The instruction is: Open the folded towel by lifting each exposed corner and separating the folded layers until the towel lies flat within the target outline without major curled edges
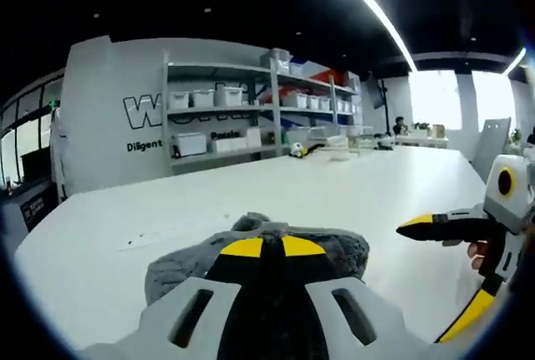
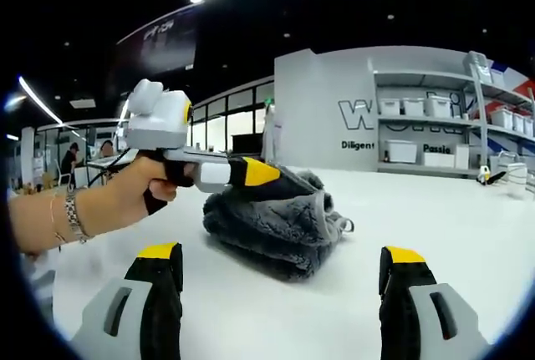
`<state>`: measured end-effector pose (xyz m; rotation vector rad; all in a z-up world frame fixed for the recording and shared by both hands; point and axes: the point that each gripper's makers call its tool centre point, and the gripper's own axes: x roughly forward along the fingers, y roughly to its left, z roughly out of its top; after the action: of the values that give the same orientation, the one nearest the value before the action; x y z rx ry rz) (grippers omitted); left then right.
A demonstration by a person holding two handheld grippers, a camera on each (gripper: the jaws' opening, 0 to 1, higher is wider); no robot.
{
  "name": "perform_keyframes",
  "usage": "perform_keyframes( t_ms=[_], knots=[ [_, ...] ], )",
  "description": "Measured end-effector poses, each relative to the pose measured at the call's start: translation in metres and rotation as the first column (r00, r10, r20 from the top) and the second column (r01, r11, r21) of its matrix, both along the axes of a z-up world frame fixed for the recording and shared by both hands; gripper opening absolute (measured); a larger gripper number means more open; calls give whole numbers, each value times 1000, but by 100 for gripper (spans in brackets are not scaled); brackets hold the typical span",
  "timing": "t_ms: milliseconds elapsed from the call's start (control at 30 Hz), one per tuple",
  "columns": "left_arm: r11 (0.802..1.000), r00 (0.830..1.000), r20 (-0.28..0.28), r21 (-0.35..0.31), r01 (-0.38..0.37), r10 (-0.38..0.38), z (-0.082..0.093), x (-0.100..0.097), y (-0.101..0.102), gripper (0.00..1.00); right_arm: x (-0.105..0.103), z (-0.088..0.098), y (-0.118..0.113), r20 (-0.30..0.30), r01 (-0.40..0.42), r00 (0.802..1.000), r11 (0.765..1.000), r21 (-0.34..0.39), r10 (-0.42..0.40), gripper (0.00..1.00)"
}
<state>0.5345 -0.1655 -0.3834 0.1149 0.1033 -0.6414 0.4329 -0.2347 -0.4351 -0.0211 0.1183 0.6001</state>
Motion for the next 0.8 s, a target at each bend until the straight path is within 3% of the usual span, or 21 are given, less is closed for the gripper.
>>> perform_keyframes(
  t_ms=[167,233,367,533,667,800],
  knots=[
    [999,998,34,-16,-44,45,15,-3,31,4,0,-2,0,-2,2,1000,1000,-8,-2,100],
    [997,995,73,3,-72,72,21,-5,48,4,0,-2,-1,-4,5,1000,1000,-7,-5,100],
    [993,991,74,-39,-112,115,25,-9,78,4,0,-4,0,-6,5,1000,1000,-15,-5,100],
    [978,977,63,-72,-198,203,18,-9,123,4,2,-6,-1,-18,8,1000,1000,-22,-9,100],
    [966,968,61,-101,-238,245,13,-11,148,4,1,-7,-1,-16,8,1000,1000,-27,-8,100],
    [957,956,57,-66,-282,286,-6,-12,174,4,1,-8,-1,-22,9,1000,1000,-30,-10,100]
  ],
)
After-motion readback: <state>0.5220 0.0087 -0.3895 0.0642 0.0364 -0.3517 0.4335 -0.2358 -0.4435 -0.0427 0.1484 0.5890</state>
